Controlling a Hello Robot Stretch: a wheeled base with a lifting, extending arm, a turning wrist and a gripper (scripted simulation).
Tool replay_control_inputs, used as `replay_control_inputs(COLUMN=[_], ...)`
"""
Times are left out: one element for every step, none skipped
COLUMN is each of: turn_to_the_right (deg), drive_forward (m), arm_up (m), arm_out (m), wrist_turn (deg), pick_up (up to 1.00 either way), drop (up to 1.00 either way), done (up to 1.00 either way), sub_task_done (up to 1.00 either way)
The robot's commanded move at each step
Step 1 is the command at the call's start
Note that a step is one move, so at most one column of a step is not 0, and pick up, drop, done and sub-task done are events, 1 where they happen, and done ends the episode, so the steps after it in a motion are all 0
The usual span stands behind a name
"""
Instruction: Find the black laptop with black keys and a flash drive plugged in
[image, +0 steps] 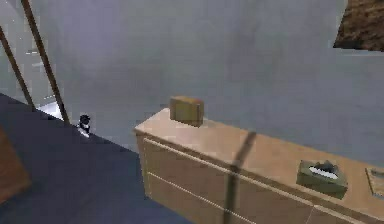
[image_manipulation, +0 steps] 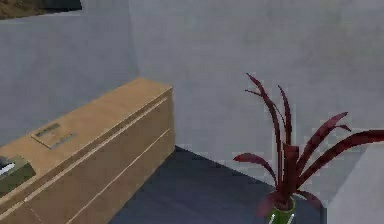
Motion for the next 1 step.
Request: replay_control_inputs(turn_to_the_right=[-33.0], drive_forward=[0.00], arm_up=[0.00], arm_out=[0.00], wrist_turn=[0.0], pick_up=[0.00], drop=[0.00], done=[0.00], sub_task_done=[0.00])
